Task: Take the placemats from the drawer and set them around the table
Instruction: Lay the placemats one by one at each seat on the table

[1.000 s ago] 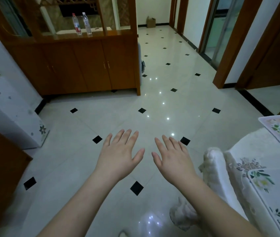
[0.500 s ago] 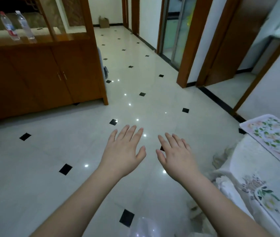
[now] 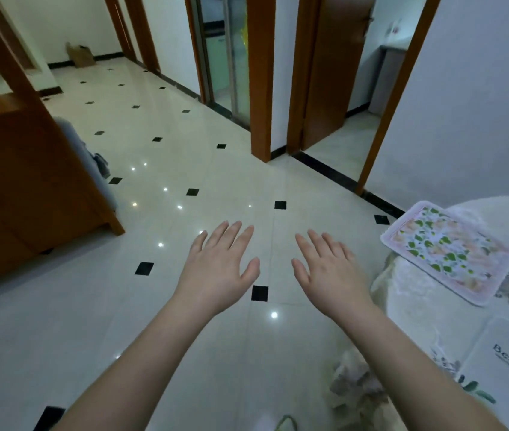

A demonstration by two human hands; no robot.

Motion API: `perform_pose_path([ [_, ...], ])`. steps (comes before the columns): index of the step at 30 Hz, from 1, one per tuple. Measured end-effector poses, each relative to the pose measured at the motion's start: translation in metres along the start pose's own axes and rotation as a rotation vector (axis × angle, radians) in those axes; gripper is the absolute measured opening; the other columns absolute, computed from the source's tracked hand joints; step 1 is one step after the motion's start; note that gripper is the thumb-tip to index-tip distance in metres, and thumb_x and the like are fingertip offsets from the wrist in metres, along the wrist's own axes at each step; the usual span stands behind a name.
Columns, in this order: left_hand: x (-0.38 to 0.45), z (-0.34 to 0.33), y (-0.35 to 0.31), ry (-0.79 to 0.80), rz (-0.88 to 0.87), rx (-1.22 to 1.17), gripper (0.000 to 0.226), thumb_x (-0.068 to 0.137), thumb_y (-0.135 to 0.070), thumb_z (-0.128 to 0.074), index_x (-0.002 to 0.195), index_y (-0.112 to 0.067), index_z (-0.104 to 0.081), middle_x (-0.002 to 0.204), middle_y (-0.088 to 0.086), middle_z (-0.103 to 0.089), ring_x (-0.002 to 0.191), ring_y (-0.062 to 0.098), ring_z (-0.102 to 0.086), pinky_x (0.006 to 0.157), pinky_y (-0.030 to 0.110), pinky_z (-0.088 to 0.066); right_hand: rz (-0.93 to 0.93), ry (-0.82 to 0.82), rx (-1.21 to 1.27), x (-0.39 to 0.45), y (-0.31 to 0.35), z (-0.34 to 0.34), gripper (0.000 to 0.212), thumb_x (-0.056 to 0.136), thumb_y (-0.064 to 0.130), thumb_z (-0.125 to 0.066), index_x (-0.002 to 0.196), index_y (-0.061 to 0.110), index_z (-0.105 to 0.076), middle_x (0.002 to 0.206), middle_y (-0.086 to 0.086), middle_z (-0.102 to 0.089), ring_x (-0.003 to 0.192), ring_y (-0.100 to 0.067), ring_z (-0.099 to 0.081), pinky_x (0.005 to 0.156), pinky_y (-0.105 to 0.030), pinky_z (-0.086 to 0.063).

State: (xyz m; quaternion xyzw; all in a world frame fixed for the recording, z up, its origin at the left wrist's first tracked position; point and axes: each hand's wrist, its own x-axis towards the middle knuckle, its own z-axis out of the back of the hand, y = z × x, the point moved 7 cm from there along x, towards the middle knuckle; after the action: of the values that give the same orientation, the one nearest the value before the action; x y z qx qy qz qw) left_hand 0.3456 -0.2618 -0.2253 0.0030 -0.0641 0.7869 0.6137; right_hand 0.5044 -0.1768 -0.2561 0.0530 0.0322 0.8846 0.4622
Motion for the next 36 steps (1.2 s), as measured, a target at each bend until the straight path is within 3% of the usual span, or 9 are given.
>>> perform_pose_path([
  [5,0.088,0.001,-0.019,0.012,-0.072,0.029,0.085,0.078,-0.059,0.005,0.156,-0.03,-0.015,0.164,-0.007,-0.015,0.152,0.012,-0.006,0.122,0.038,-0.005,-0.023,-0.003,0.028,0.067,-0.034,0.001,0.072,0.092,0.054,-0.001,0.154,0.026,-0.024,0.16,-0.004,-0.025,0.147,-0.025,-0.023,0.119,-0.043,-0.015],
  [8,0.126,-0.001,-0.029,0.014,-0.118,0.036,0.085,0.078,-0.056,0.005,0.156,-0.03,-0.015,0.165,-0.008,-0.013,0.152,0.012,-0.004,0.122,0.037,-0.004,-0.034,0.011,-0.003,0.094,-0.048,0.0,0.061,0.099,0.051,-0.012,0.154,0.025,-0.023,0.16,-0.004,-0.024,0.147,-0.025,-0.022,0.12,-0.043,-0.015],
  [11,0.165,-0.012,-0.035,0.017,-0.146,0.028,0.084,0.08,-0.056,0.005,0.157,-0.03,-0.015,0.165,-0.007,-0.013,0.152,0.012,-0.004,0.122,0.038,-0.004,-0.051,0.023,-0.014,0.123,-0.06,-0.001,0.072,0.092,0.054,-0.001,0.153,0.025,-0.026,0.159,-0.005,-0.028,0.147,-0.026,-0.025,0.119,-0.044,-0.018],
  [17,0.253,-0.037,-0.039,0.063,-0.227,0.019,0.08,0.082,-0.057,0.006,0.157,-0.033,-0.009,0.165,-0.006,-0.009,0.152,0.013,-0.001,0.123,0.039,-0.004,-0.122,0.043,-0.015,0.188,-0.095,-0.016,0.08,0.084,0.055,0.011,0.156,0.027,-0.011,0.163,-0.002,-0.014,0.15,-0.024,-0.013,0.121,-0.042,-0.007],
  [20,0.306,-0.049,-0.028,0.079,-0.256,0.021,0.065,0.096,-0.054,-0.01,0.157,-0.03,-0.008,0.166,-0.005,-0.009,0.152,0.013,0.0,0.123,0.041,-0.003,-0.173,0.046,-0.023,0.23,-0.108,-0.023,0.067,0.095,0.053,0.002,0.156,0.026,-0.007,0.164,-0.002,-0.01,0.151,-0.022,-0.009,0.121,-0.041,-0.005],
  [24,0.374,-0.06,-0.011,0.104,-0.32,0.06,0.074,0.09,-0.059,-0.001,0.157,-0.027,-0.005,0.166,-0.003,-0.006,0.152,0.016,0.001,0.122,0.042,-0.003,-0.215,0.065,-0.043,0.293,-0.116,-0.025,0.059,0.103,0.049,-0.013,0.156,0.024,-0.005,0.164,0.001,-0.005,0.151,-0.019,-0.003,0.122,-0.041,-0.002],
  [27,0.415,-0.064,-0.006,0.142,-0.364,0.038,0.066,0.1,-0.056,-0.018,0.157,-0.028,0.0,0.166,-0.002,-0.002,0.152,0.018,0.005,0.123,0.044,-0.001,-0.261,0.053,-0.066,0.329,-0.124,-0.024,0.059,0.103,0.049,-0.012,0.156,0.025,-0.007,0.164,0.001,-0.008,0.151,-0.019,-0.005,0.12,-0.04,-0.001],
  [30,0.461,-0.069,-0.015,0.145,-0.45,0.056,0.066,0.1,-0.057,-0.017,0.157,-0.029,0.002,0.166,-0.003,0.0,0.152,0.019,0.005,0.123,0.044,-0.001,-0.341,0.058,-0.083,0.356,-0.143,-0.024,0.062,0.099,0.051,-0.006,0.156,0.026,-0.008,0.164,0.001,-0.01,0.151,-0.02,-0.006,0.12,-0.04,-0.002],
  [36,0.534,-0.087,-0.078,0.11,-0.611,0.026,0.082,0.083,-0.063,0.01,0.157,-0.03,0.002,0.166,-0.003,-0.002,0.153,0.018,0.002,0.116,0.036,0.008,-0.527,0.004,-0.097,0.376,-0.209,-0.019,0.064,0.097,0.05,-0.015,0.149,0.022,-0.036,0.153,-0.005,-0.04,0.142,-0.025,-0.037,0.115,-0.045,-0.025],
])
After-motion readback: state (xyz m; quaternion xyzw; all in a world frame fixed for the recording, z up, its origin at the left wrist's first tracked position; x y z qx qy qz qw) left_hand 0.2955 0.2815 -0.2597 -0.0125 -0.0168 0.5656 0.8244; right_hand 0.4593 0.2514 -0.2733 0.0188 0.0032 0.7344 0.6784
